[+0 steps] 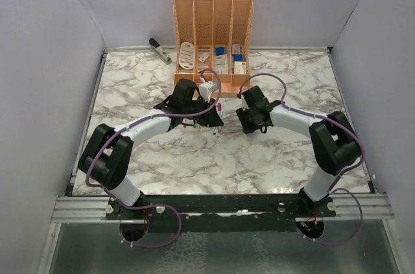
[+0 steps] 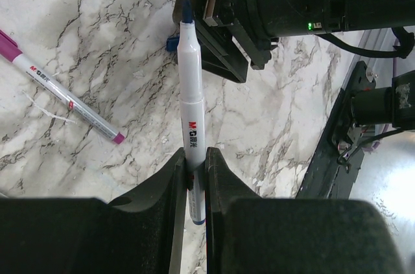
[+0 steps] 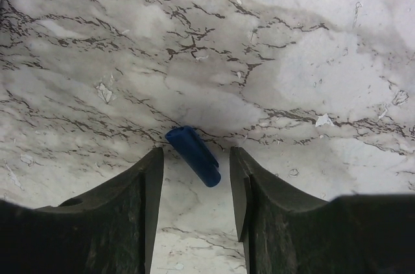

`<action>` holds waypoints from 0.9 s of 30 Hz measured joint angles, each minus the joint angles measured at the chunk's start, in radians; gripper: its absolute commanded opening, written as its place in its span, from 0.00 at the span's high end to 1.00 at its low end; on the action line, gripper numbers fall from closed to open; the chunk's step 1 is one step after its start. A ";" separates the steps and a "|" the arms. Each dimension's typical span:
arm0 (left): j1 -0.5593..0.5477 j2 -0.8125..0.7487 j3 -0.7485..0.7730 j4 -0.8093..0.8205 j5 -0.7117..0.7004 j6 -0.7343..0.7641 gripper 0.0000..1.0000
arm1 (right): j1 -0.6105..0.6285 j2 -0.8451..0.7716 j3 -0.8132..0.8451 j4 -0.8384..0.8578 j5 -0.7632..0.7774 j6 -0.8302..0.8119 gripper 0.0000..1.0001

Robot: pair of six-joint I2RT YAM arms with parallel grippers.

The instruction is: Insert the pens into the pen caps

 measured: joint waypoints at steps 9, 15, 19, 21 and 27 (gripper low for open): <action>0.006 0.000 0.000 0.001 0.008 0.000 1.00 | 0.000 0.023 0.017 0.023 -0.001 0.013 0.71; 0.011 0.000 -0.004 0.002 0.009 0.000 1.00 | 0.000 0.033 0.026 0.027 -0.003 0.032 0.72; 0.014 0.000 -0.011 0.005 0.009 0.000 1.00 | 0.000 0.034 0.027 0.026 -0.008 0.045 0.70; 0.016 0.000 -0.014 0.006 0.009 0.000 1.00 | 0.000 0.034 0.027 0.025 -0.012 0.051 0.69; 0.020 0.000 -0.016 0.008 0.009 0.000 1.00 | 0.000 0.034 0.027 0.022 -0.014 0.067 0.69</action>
